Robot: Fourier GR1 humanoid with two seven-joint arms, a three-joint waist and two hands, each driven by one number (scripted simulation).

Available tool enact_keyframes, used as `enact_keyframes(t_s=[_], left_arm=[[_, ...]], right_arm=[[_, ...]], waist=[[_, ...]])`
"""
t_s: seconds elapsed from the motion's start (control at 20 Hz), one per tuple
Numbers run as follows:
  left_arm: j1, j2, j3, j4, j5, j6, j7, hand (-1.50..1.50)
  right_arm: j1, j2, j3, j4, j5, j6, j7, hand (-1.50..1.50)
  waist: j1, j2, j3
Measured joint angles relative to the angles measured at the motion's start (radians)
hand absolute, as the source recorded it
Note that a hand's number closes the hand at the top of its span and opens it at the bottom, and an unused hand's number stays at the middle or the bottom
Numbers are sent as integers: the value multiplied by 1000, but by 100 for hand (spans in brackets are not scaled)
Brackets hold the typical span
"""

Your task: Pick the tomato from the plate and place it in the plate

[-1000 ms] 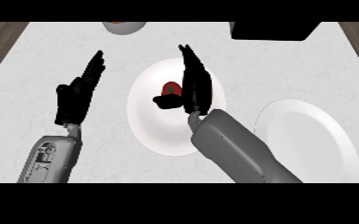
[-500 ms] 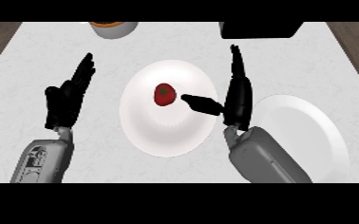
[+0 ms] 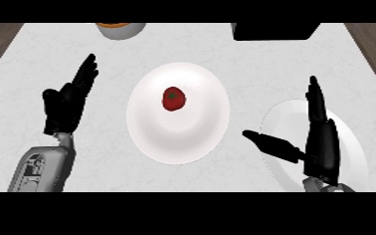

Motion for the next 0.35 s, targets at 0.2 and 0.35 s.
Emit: enact_keyframes(t_s=[0.2, 0.35], left_arm=[[1, -12, -10, -14, -14, 3, 13, 0], [3, 1, 6, -10, -5, -18, 3, 0]], right_arm=[[105, -37, -80, -56, -94, 69, -102, -150], [184, -49, -146, -74, -167, 118, -197, -150]], waist=[[4, 1, 0], [4, 1, 0]])
